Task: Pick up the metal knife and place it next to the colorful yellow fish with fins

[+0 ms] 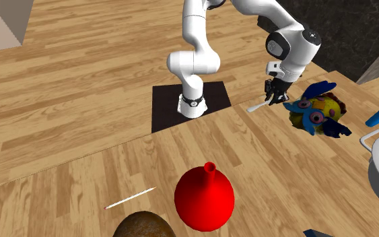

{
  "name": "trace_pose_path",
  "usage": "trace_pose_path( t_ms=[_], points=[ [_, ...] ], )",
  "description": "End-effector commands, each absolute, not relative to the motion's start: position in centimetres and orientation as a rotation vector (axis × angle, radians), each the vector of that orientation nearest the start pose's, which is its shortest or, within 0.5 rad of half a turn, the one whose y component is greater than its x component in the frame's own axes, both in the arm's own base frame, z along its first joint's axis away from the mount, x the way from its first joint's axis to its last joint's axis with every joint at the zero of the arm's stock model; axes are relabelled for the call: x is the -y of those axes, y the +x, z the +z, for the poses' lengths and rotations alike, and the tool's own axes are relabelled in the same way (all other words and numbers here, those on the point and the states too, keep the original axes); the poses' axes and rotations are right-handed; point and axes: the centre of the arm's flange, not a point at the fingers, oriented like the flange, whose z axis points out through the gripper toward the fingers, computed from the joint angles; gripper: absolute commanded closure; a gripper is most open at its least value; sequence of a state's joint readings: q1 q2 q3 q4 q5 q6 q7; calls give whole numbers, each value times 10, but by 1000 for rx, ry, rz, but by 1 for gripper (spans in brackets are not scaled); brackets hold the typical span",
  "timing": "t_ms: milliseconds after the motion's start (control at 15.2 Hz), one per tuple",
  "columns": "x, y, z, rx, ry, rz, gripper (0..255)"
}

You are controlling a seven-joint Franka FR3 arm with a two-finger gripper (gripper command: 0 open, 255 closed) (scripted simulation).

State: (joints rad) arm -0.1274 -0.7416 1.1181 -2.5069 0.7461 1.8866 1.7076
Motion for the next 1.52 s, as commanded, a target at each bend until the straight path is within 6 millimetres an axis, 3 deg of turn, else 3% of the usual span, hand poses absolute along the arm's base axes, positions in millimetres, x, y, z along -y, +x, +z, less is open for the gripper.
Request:
trace_pose_path(
  t_ms=[0,528,594,924,1188,1452],
  points=[
    [-362,191,358,-1845,-2661,103,255],
    [-362,191,352,-1845,-2661,103,255],
    [-362,191,352,-1845,-2661,103,0],
    [-362,191,352,-1845,-2661,103,0],
    [-364,197,402,-1845,-2661,103,0],
    [-364,197,402,-1845,-2661,102,0]
  ],
)
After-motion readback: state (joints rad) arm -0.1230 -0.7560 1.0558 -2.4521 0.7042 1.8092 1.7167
